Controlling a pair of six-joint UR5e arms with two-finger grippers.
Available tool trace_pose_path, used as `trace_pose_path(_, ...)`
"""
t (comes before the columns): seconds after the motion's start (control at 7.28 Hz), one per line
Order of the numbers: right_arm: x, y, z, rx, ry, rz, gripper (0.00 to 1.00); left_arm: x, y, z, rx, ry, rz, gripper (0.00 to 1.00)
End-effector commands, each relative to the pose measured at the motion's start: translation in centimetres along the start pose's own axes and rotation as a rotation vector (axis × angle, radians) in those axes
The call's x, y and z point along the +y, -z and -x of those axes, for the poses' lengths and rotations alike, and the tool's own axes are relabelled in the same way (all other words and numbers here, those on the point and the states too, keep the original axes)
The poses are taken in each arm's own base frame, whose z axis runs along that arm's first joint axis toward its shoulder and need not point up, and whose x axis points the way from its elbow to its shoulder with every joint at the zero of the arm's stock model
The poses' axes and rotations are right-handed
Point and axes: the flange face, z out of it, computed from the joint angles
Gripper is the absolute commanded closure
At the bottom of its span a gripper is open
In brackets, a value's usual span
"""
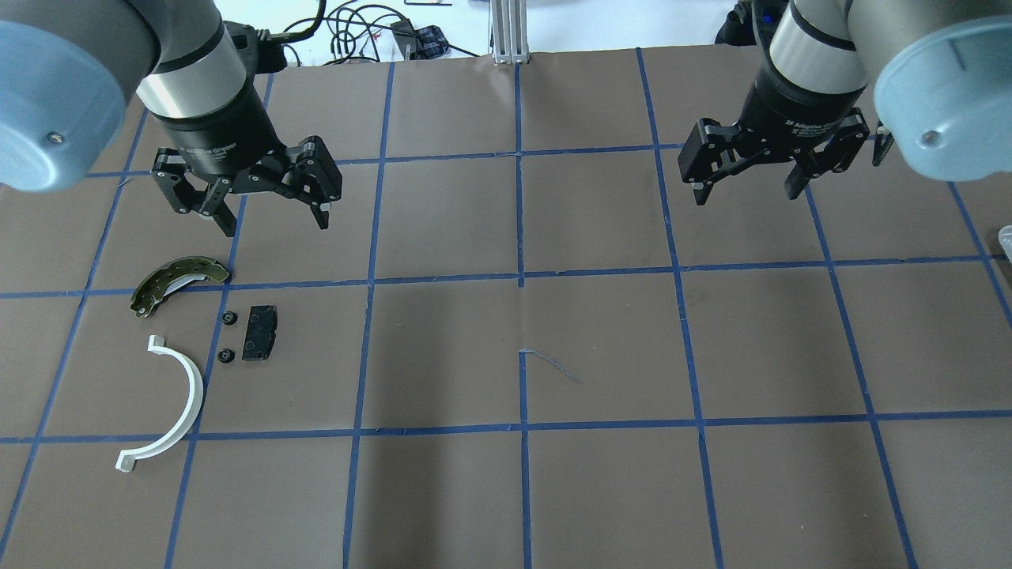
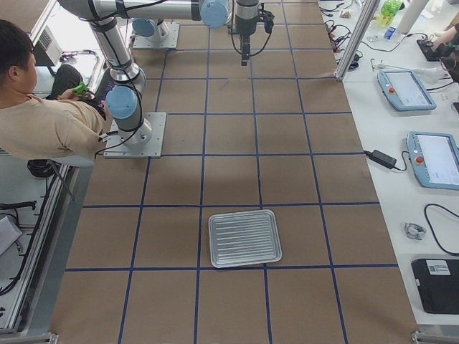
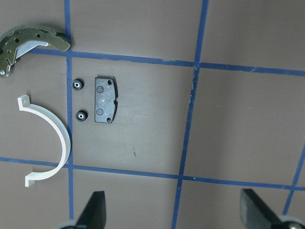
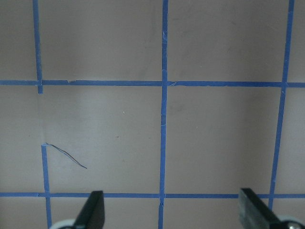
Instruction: Place bearing gear from tray to pile
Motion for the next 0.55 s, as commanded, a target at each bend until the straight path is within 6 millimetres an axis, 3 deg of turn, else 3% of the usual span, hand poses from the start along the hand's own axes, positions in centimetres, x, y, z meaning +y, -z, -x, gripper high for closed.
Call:
trace_pose_path(0.0,-0.02,0.07,0.03,0.0,0.0,-0.002,0.0,0.38,0.25,-0.33,0.011,-0.003,-0.021,0.06)
trace_pose_path(0.41,0.01,-0.02,0.01,0.002,0.0,0.001,0.0,0.08,0.24,-1.21,0.087,-0.054,-0.029,0.04)
